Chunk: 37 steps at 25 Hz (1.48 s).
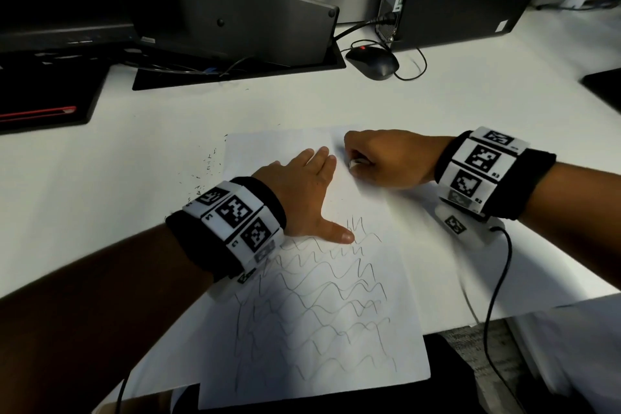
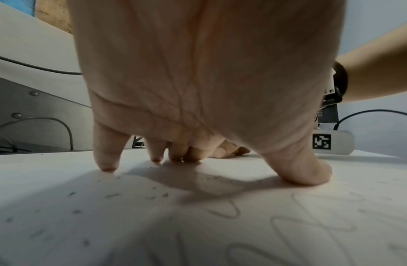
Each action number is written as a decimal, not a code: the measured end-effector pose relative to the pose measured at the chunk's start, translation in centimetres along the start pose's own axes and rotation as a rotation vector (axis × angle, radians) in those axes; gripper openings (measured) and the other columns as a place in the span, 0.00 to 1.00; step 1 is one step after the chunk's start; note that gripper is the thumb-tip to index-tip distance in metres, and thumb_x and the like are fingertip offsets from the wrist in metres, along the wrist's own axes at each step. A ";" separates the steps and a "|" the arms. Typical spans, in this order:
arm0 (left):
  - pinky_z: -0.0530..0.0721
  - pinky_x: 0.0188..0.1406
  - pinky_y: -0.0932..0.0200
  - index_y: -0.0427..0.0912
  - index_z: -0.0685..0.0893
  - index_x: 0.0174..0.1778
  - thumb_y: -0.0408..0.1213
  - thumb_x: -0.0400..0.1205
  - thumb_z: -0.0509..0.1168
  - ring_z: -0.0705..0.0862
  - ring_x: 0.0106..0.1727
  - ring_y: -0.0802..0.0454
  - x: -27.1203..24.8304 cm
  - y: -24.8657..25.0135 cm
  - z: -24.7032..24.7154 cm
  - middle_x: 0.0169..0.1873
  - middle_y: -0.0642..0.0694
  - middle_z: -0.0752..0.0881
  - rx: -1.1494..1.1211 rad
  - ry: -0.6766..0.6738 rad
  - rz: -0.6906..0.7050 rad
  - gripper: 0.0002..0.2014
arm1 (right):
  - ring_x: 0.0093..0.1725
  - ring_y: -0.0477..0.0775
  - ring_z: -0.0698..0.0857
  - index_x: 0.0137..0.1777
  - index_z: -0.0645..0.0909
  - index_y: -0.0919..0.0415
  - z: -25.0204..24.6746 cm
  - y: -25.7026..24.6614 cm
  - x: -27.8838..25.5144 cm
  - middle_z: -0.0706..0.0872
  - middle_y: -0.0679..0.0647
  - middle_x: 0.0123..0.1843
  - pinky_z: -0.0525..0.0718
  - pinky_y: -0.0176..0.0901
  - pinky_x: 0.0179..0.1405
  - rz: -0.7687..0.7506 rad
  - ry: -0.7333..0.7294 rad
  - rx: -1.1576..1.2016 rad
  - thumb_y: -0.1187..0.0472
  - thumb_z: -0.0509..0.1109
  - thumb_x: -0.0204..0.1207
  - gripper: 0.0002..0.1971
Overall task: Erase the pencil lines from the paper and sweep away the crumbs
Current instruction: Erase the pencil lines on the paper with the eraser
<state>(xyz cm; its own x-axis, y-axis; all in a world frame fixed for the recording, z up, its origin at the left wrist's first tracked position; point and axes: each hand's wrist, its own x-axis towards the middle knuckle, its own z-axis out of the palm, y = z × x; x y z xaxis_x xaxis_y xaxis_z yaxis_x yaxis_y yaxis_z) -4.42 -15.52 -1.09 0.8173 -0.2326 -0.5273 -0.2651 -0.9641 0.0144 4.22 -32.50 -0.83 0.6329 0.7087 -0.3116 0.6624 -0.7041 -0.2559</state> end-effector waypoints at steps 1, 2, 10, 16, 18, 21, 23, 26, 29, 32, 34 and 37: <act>0.61 0.83 0.38 0.40 0.38 0.87 0.78 0.72 0.56 0.40 0.88 0.49 -0.3 0.2 -0.1 0.87 0.44 0.37 0.013 -0.003 -0.009 0.61 | 0.40 0.54 0.75 0.39 0.64 0.50 0.3 -0.1 0.0 0.74 0.47 0.39 0.70 0.44 0.41 0.006 -0.011 0.025 0.58 0.59 0.82 0.11; 0.64 0.81 0.38 0.37 0.39 0.87 0.76 0.74 0.55 0.42 0.88 0.48 -0.7 0.6 -0.2 0.87 0.42 0.38 0.049 0.002 -0.013 0.59 | 0.40 0.54 0.74 0.38 0.62 0.49 0.5 -0.2 0.0 0.73 0.46 0.39 0.69 0.44 0.42 0.007 -0.009 0.045 0.59 0.59 0.82 0.12; 0.48 0.85 0.37 0.37 0.34 0.86 0.76 0.78 0.48 0.35 0.87 0.45 -3.9 5.9 2.1 0.85 0.39 0.32 0.066 -0.045 0.171 0.55 | 0.42 0.53 0.75 0.37 0.61 0.46 0.7 0.2 0.1 0.71 0.42 0.41 0.71 0.44 0.44 -0.014 -0.017 0.073 0.59 0.60 0.83 0.14; 0.70 0.76 0.42 0.32 0.58 0.83 0.84 0.63 0.37 0.60 0.83 0.35 -7.9 -0.4 1.2 0.83 0.29 0.57 0.101 -0.185 -0.388 0.66 | 0.41 0.54 0.75 0.38 0.62 0.47 0.8 0.2 0.3 0.71 0.43 0.41 0.71 0.45 0.43 0.015 -0.040 0.052 0.59 0.59 0.82 0.12; 0.71 0.75 0.43 0.34 0.62 0.81 0.83 0.67 0.39 0.63 0.82 0.37 -7.2 -0.7 0.5 0.82 0.31 0.60 0.111 -0.054 -0.347 0.61 | 0.41 0.54 0.75 0.37 0.61 0.47 0.7 0.1 0.4 0.71 0.44 0.41 0.71 0.45 0.42 0.020 -0.039 0.045 0.59 0.59 0.82 0.13; 0.53 0.84 0.38 0.40 0.42 0.87 0.78 0.75 0.50 0.41 0.88 0.47 -4.8 2.4 0.8 0.87 0.42 0.38 -0.035 0.005 0.038 0.56 | 0.40 0.53 0.73 0.36 0.60 0.47 0.5 -0.1 0.3 0.70 0.44 0.41 0.70 0.44 0.43 0.012 -0.038 0.053 0.60 0.59 0.83 0.15; 0.48 0.85 0.36 0.40 0.35 0.86 0.78 0.75 0.50 0.34 0.87 0.48 -4.3 3.7 1.6 0.86 0.43 0.31 -0.017 -0.067 0.088 0.58 | 0.39 0.51 0.72 0.36 0.60 0.47 0.6 -0.1 0.3 0.70 0.44 0.41 0.69 0.43 0.42 0.008 -0.042 0.061 0.60 0.59 0.83 0.15; 0.53 0.84 0.36 0.35 0.33 0.85 0.83 0.70 0.46 0.37 0.87 0.43 -5.9 0.4 2.4 0.85 0.37 0.33 0.067 -0.176 -0.200 0.64 | 0.41 0.54 0.74 0.37 0.60 0.47 0.6 0.0 0.5 0.71 0.45 0.42 0.70 0.45 0.42 0.026 -0.042 0.052 0.59 0.59 0.82 0.14; 0.64 0.79 0.39 0.33 0.52 0.84 0.85 0.66 0.43 0.59 0.84 0.39 -7.2 -3.0 1.1 0.85 0.34 0.55 0.164 -0.143 -0.457 0.64 | 0.41 0.54 0.75 0.37 0.61 0.47 0.7 0.2 0.4 0.72 0.44 0.42 0.71 0.45 0.42 0.034 -0.045 0.069 0.59 0.59 0.82 0.13; 0.53 0.84 0.36 0.38 0.43 0.87 0.82 0.71 0.48 0.46 0.88 0.46 -4.3 -0.9 0.3 0.88 0.41 0.42 -0.008 -0.003 -0.147 0.60 | 0.42 0.56 0.76 0.37 0.61 0.48 0.5 0.0 0.4 0.72 0.47 0.42 0.74 0.48 0.44 0.024 -0.051 0.064 0.59 0.59 0.82 0.13; 0.47 0.85 0.36 0.40 0.35 0.87 0.79 0.75 0.49 0.38 0.87 0.50 -2.4 2.1 0.4 0.87 0.44 0.35 -0.053 -0.030 0.029 0.58 | 0.42 0.56 0.75 0.37 0.61 0.47 0.5 -0.1 0.4 0.72 0.46 0.42 0.74 0.49 0.44 0.015 -0.051 0.068 0.58 0.59 0.83 0.14; 0.53 0.84 0.36 0.36 0.38 0.86 0.81 0.72 0.50 0.40 0.88 0.46 -2.6 1.5 0.9 0.87 0.40 0.38 0.023 -0.051 -0.119 0.61 | 0.43 0.57 0.77 0.39 0.63 0.48 0.6 -0.1 0.5 0.72 0.48 0.43 0.76 0.51 0.45 0.018 -0.046 0.063 0.58 0.59 0.82 0.11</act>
<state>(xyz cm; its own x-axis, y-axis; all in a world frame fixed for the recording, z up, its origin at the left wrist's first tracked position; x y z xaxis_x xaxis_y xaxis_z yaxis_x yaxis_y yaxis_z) -7.41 -16.29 -0.47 0.8169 -0.1091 -0.5664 -0.1799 -0.9812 -0.0704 4.19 -32.13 -1.50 0.6244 0.6941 -0.3583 0.6238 -0.7191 -0.3062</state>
